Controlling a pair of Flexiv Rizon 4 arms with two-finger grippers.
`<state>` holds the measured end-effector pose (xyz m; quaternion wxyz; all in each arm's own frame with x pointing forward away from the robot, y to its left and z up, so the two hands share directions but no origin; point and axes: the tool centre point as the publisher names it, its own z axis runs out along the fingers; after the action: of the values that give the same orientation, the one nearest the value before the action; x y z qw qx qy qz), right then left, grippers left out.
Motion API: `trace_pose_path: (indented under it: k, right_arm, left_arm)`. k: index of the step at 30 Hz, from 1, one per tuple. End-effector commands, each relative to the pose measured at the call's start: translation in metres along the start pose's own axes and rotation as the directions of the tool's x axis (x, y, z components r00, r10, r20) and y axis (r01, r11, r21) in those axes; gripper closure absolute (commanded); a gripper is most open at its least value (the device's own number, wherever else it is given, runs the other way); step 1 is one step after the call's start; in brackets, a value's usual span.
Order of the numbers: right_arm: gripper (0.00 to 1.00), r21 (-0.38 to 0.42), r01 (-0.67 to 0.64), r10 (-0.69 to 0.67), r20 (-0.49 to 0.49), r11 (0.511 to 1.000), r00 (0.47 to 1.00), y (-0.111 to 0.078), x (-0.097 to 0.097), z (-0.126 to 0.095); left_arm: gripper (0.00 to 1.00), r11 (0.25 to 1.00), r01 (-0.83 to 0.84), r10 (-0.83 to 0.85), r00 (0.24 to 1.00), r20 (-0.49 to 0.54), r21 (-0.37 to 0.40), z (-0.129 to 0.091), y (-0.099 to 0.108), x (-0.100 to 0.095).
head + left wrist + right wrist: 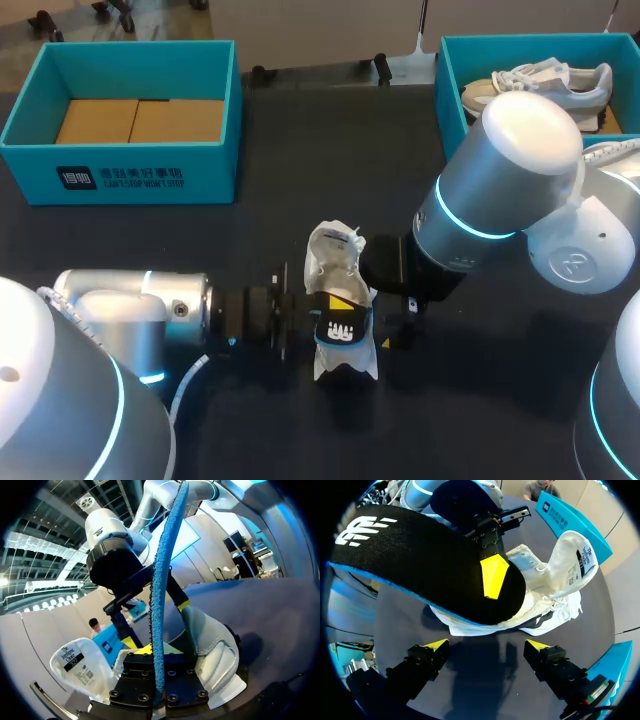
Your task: Take the shoe out of the shoebox, open the shoe tongue, remove and reinsert the insole, then place the shoe into the shoebox
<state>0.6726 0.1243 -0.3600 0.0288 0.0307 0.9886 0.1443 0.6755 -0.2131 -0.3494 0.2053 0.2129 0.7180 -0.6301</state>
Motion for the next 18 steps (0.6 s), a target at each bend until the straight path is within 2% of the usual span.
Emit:
trace_pose_path:
  k: [1, 12, 18]
  right_arm:
    - [0.0, 0.0, -0.001, 0.001, 0.002, 1.0, 1.0, 0.0, 0.001, 0.001]
    - [0.0, 0.0, -0.001, 0.001, 0.002, 1.0, 1.0, 0.0, 0.001, 0.001]
    - [0.0, 0.0, -0.001, 0.001, 0.002, 1.0, 1.0, 0.0, 0.001, 0.001]
  left_arm:
    - [1.0, 1.0, 0.024, -0.024, 1.0, -0.014, -0.012, 0.006, 0.011, 0.003]
    - [1.0, 0.995, 0.091, -0.092, 0.995, -0.025, -0.037, 0.009, 0.022, 0.008]
    - [1.0, 0.996, 0.092, -0.093, 0.995, -0.026, -0.01, 0.009, 0.016, 0.007]
